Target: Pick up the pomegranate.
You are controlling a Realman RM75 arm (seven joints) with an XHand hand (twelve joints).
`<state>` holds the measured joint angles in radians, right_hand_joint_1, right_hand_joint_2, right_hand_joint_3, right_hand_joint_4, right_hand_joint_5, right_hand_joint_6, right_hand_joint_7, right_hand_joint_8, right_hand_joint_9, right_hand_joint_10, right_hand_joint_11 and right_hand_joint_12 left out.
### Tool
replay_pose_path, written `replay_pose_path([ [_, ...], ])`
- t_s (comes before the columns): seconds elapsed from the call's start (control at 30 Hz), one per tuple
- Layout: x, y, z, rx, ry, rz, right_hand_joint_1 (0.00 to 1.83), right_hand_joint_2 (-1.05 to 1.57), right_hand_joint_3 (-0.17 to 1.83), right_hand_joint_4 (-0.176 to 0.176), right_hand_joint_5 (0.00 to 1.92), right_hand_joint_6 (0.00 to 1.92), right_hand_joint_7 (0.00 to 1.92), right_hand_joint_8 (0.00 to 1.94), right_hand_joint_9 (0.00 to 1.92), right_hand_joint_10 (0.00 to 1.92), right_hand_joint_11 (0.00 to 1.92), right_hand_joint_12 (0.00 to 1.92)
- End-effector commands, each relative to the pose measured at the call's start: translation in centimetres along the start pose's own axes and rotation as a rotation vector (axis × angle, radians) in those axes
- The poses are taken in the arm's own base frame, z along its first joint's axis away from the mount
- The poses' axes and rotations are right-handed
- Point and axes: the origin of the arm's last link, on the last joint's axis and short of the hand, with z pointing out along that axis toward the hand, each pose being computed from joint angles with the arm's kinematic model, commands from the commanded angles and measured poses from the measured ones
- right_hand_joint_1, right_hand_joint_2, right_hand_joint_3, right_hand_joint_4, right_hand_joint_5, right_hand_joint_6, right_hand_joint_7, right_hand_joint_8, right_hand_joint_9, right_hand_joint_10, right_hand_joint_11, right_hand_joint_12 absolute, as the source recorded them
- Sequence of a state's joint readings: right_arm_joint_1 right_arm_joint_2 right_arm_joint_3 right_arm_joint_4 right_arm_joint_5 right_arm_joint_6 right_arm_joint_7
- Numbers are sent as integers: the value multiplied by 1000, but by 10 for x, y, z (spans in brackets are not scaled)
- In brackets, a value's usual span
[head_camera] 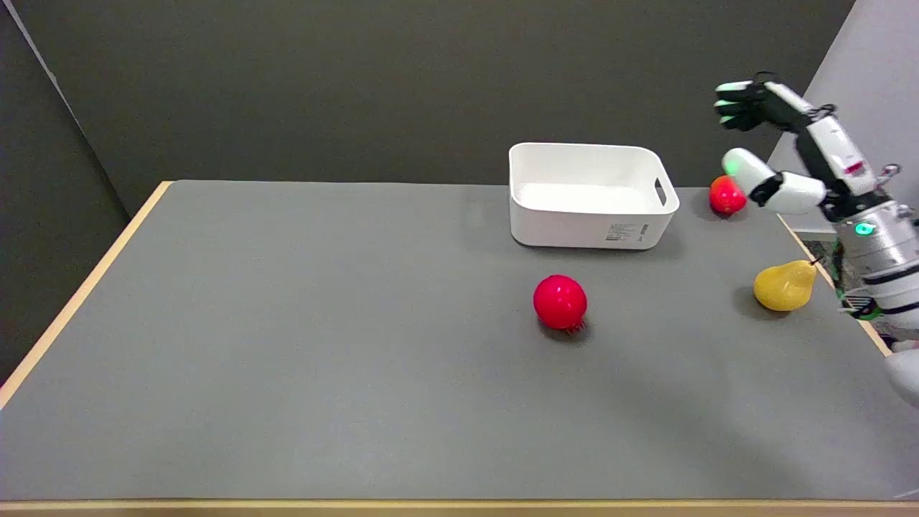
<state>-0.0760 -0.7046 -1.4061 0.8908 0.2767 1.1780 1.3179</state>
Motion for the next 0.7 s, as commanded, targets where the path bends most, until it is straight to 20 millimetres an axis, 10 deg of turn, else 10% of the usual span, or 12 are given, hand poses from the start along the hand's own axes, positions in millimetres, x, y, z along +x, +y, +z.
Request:
replay_pose_path([
  [0.03, -83, -62, 41, 43, -185, 171, 490, 667, 922, 117, 317, 627, 499, 557, 452, 994, 277, 1462],
  [0.7, -136, -126, 17, -85, -400, 24, 450, 647, 848, 83, 330, 610, 505, 546, 421, 1070, 247, 1445],
])
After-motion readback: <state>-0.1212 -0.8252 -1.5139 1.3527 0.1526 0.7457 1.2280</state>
